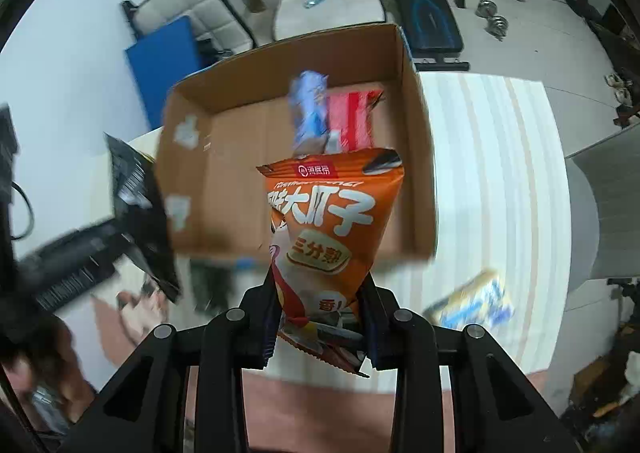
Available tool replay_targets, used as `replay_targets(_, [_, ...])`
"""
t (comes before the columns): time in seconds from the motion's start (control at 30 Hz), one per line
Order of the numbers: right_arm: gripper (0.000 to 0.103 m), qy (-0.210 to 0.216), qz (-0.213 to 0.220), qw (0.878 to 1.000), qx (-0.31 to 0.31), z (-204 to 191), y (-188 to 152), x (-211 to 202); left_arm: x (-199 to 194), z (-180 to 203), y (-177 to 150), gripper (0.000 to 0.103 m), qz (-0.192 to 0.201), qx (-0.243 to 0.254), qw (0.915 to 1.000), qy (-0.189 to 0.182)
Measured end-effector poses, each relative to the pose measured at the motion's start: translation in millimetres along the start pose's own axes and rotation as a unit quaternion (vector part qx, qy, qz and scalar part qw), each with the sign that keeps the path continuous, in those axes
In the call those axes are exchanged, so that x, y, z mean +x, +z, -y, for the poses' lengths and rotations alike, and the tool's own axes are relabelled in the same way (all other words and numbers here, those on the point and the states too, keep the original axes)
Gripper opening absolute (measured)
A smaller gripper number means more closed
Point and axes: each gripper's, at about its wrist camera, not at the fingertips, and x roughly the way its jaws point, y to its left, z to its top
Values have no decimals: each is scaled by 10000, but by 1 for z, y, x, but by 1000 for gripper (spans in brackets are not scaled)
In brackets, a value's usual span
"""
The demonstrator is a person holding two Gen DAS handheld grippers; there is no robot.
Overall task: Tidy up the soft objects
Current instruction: 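Lower both bags into the box and open both tools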
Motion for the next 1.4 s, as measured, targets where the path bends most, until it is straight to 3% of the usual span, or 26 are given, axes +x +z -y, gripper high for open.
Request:
replay_targets(0.17, [36, -166, -452, 9987, 170, 4, 37, 62, 61, -9, 50, 45, -523, -11, 9986, 103])
replay_targets(0.23, [36, -178, -679, 9973, 204, 2, 37, 82, 85, -10, 65, 45, -748, -2, 9971, 101])
replay_targets(0.57, [36, -526, -1114, 9922, 214, -2, 49, 141, 149, -2, 100, 48, -1372, -129, 9904, -59])
replay_targets(0.67, [45, -587, -1175, 9912, 137, -8, 52, 147, 152, -3, 106, 52, -1508, -235, 9881, -161])
replay_targets(0.7, [62, -611, -1172, 9911, 148, -9, 53, 147, 150, -2, 108, 53, -1541, -253, 9875, -187])
replay_targets(0.73, [77, -611, -1152, 9914, 146, -12, 53, 146, 145, -1, 109, 56, -1519, -240, 9879, -215])
replay_targets(0.83, [80, -650, -1114, 9915, 167, -16, 54, 139, 126, 2, 107, 79, -1282, -43, 9916, -175])
replay_targets(0.97, [82, -768, -1067, 9912, 123, -24, 52, 127, 102, 1, 99, 89, -972, 134, 9952, -25])
replay_targets(1.03, [98, -762, -1018, 9918, 130, -28, 50, 122, 90, -1, 90, 100, -839, 160, 9963, 16])
replay_targets(1.1, [103, -735, -924, 9929, 116, -31, 47, 116, 81, -3, 81, 100, -744, 192, 9970, 34])
replay_targets(1.4, [103, -711, -503, 9961, -154, -46, 33, 89, 33, -7, 25, 100, -285, 206, 9992, 183])
